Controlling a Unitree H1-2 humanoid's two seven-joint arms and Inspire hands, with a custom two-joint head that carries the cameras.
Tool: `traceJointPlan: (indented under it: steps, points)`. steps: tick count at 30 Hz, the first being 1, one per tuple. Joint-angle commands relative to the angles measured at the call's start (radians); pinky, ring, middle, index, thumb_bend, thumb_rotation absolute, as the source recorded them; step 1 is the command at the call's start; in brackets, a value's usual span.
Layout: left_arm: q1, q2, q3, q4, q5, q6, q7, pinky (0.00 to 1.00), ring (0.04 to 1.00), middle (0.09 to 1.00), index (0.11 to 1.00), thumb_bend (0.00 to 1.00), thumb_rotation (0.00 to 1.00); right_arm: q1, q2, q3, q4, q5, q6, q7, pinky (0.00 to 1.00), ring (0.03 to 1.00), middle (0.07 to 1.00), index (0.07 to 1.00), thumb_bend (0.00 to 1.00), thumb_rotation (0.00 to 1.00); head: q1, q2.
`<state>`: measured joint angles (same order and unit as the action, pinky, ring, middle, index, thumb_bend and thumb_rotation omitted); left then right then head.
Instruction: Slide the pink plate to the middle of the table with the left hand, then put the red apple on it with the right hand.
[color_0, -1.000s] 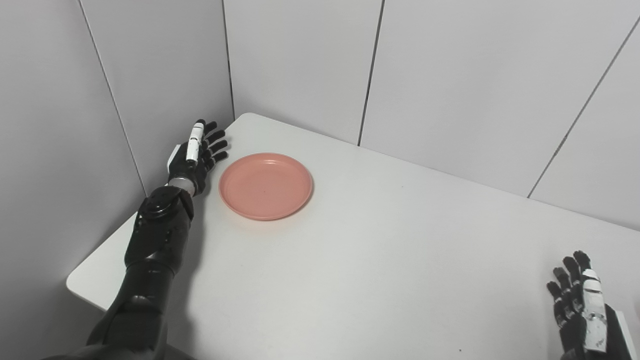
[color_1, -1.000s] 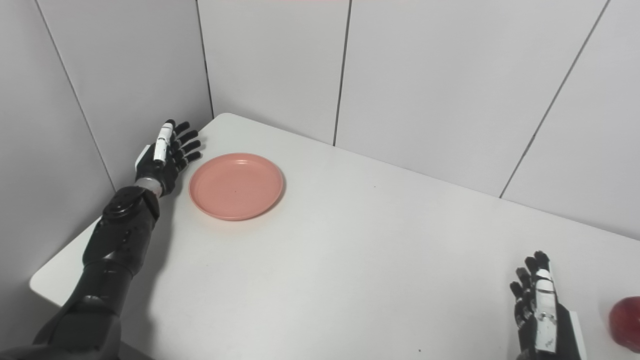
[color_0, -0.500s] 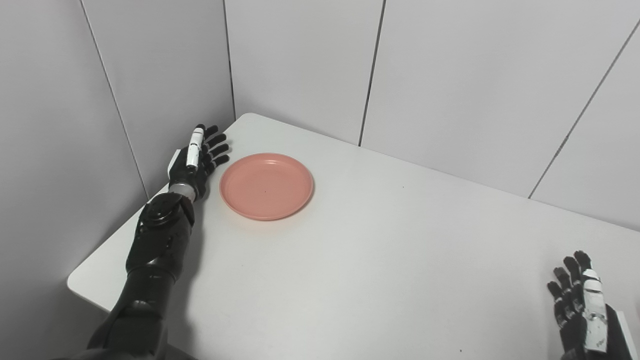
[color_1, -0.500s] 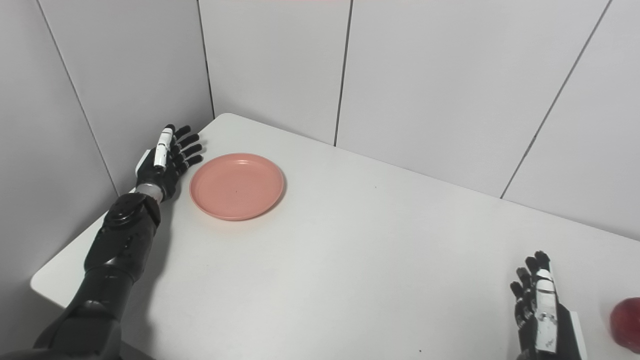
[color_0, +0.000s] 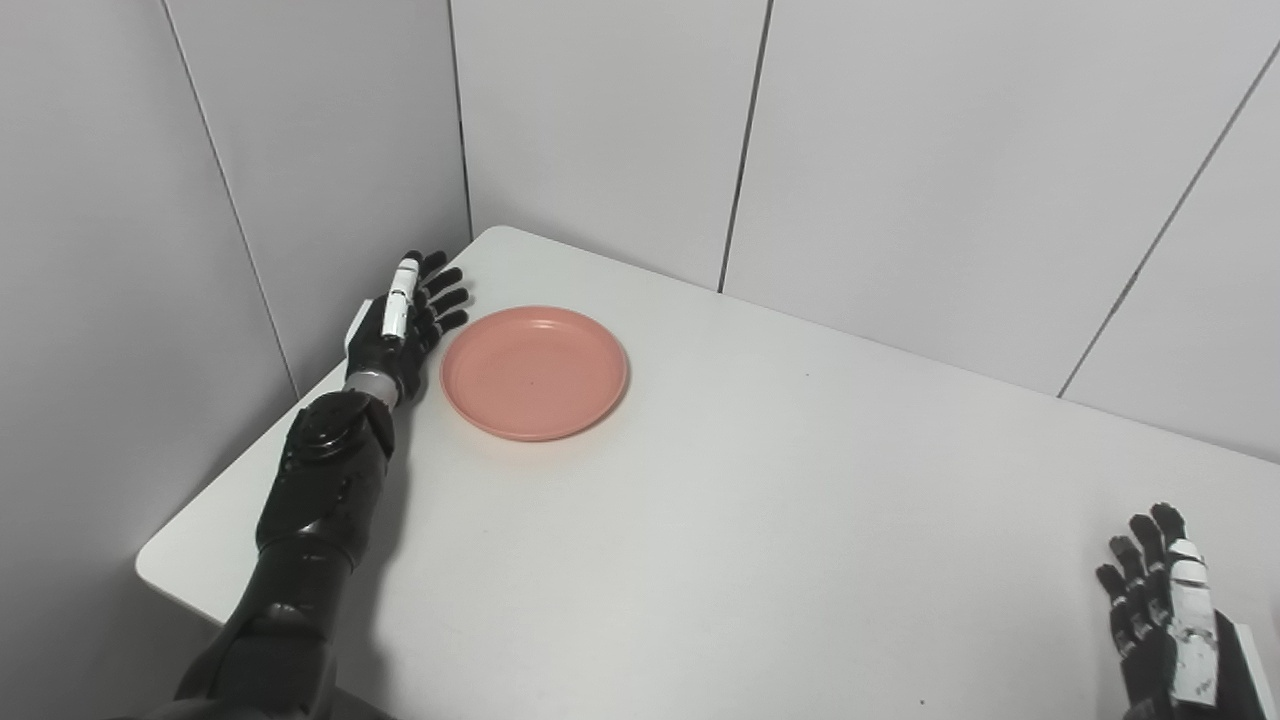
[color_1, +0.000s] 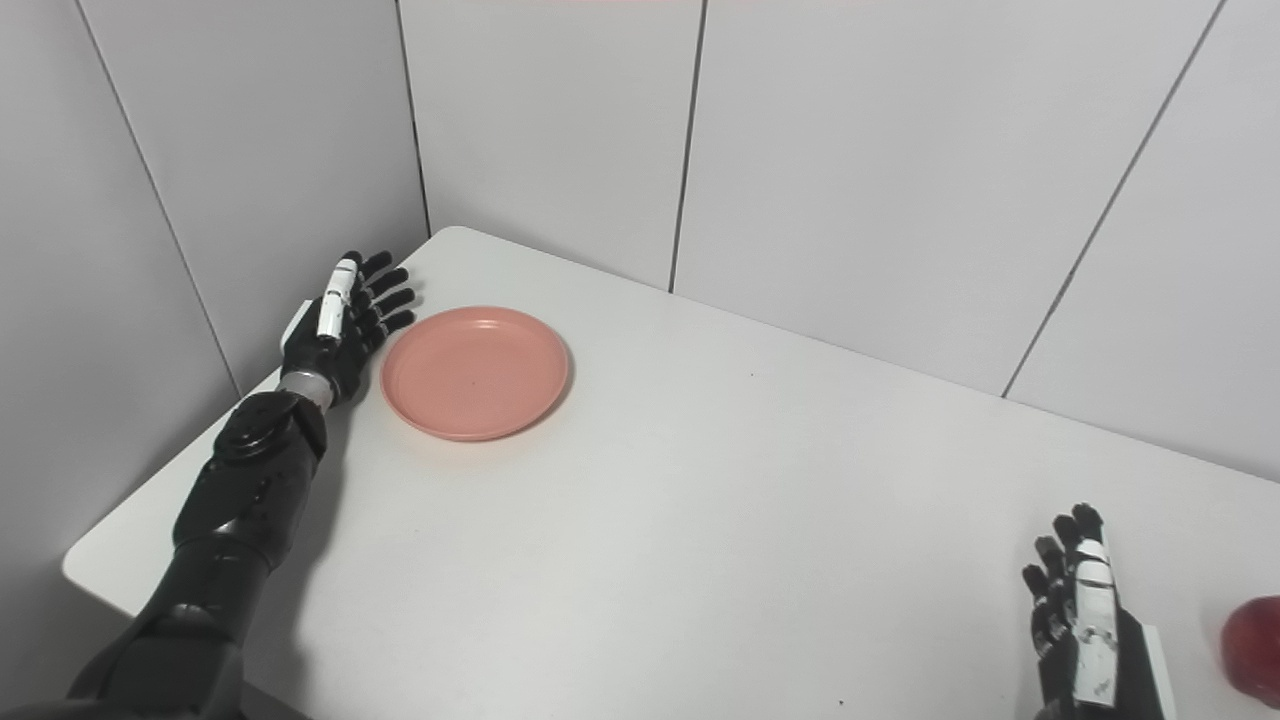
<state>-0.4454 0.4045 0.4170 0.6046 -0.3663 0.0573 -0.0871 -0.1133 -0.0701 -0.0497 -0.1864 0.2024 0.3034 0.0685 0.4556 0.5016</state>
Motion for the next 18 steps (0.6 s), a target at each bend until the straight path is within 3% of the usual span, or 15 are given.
traceJointPlan:
  steps: [1, 5, 18]
  points:
    - [-0.016, -0.002, -0.002, -0.033, -0.009, 0.014, 0.007, 0.84, 0.845, 0.86, 0.847, 0.37, 1.0, -0.024, -0.004, -0.001, -0.028, -0.003, -0.017, 0.005, 1.0, 1.0, 1.0, 1.0, 0.06, 1.0, -0.002, 0.002]
    - [-0.015, -0.008, -0.009, -0.03, -0.006, 0.009, 0.003, 0.84, 0.846, 0.859, 0.85, 0.37, 1.0, -0.024, -0.002, -0.001, -0.031, 0.003, -0.011, 0.006, 1.0, 1.0, 1.0, 1.0, 0.07, 1.0, -0.004, 0.003]
    - [0.025, -0.065, -0.026, -0.153, -0.027, 0.123, 0.009, 0.87, 0.865, 0.883, 0.874, 0.31, 1.0, -0.022, -0.002, 0.005, -0.042, 0.001, -0.004, 0.003, 1.0, 1.0, 1.0, 1.0, 0.08, 1.0, -0.011, 0.008]
